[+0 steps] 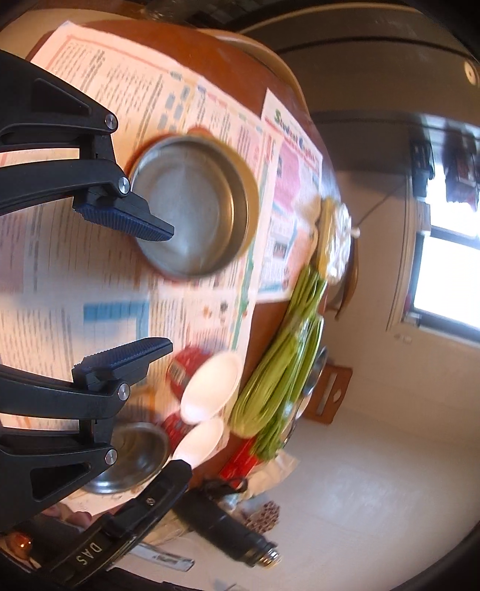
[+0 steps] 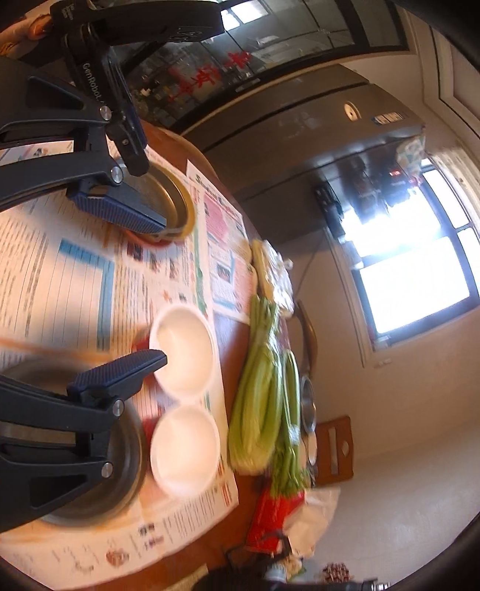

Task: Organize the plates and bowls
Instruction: 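Grasp the rim of the steel bowl with the left gripper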

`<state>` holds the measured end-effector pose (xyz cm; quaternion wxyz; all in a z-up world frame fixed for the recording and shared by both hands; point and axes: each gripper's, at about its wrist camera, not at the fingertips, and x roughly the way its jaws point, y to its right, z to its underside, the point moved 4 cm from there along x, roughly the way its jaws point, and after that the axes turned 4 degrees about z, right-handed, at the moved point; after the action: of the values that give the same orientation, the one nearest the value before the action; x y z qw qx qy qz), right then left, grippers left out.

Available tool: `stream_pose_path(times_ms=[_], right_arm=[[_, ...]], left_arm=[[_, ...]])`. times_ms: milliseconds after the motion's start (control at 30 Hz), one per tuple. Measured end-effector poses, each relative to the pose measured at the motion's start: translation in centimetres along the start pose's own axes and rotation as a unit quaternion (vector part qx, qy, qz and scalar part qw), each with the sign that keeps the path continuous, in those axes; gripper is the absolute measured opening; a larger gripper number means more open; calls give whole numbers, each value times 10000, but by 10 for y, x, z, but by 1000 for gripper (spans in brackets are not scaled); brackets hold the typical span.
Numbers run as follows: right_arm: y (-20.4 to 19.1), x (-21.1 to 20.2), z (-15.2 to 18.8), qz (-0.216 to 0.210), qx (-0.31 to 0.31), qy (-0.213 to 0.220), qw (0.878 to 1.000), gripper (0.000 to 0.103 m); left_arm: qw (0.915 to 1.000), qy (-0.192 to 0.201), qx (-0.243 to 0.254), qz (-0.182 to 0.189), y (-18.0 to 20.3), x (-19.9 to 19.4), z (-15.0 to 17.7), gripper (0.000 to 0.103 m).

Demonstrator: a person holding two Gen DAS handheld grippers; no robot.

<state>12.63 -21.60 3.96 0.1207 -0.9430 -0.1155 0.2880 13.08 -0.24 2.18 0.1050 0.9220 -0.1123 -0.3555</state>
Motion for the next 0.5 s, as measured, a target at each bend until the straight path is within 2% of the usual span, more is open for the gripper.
stream_pose_path(times_ms=[133,500], right_arm=[[24,-15,0,245,42,81,9997,65],[86,-39,17,695,245,-82,9972,65]], left_arm=[[9996,-80,201,193,28,6,5,56],[9965,-300,592,518,90,27,20,56]])
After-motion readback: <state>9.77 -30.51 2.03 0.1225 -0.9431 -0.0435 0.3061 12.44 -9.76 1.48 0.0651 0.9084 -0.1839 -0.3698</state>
